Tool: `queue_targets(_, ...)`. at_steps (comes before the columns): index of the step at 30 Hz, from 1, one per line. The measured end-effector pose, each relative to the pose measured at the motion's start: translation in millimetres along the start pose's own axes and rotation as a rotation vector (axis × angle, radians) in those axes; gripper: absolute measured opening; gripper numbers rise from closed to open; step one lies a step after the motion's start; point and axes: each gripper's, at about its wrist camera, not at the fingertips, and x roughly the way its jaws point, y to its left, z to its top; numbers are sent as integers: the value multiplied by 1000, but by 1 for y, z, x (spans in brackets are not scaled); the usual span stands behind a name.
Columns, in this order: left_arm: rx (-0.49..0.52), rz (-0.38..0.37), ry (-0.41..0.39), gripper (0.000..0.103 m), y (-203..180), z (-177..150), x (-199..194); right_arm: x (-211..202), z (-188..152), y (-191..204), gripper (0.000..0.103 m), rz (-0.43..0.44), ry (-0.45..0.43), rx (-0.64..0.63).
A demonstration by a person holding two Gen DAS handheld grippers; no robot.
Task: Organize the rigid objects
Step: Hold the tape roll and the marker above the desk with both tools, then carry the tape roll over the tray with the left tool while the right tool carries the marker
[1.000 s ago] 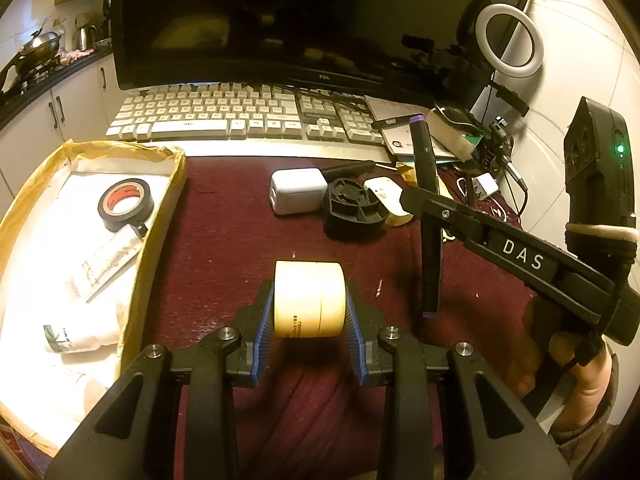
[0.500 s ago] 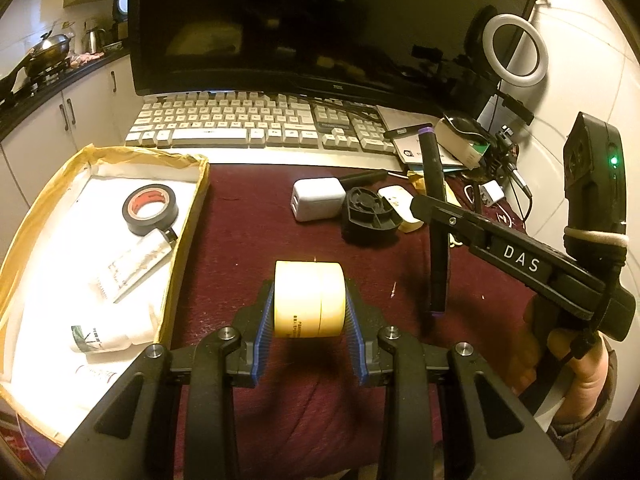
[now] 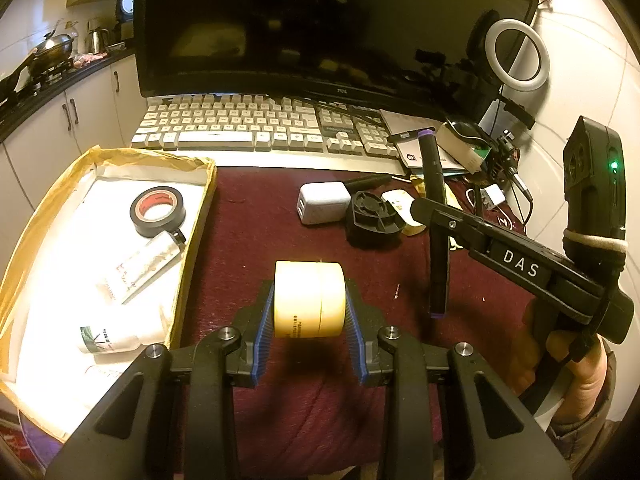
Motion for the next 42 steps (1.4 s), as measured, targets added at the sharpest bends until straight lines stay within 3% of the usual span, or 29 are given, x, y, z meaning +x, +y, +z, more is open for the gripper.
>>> queue_targets(11,-31,24,-18,30,27,3,-21,1,1,11,13,11,-2,-26)
queue_targets(27,-210,176,-72,30,118,-10,-66,8,-5,20,13,40,18,-42)
queue_targets(42,-308,253,25,30,172,-38,-44,15,-8,39,13,50,38,-87)
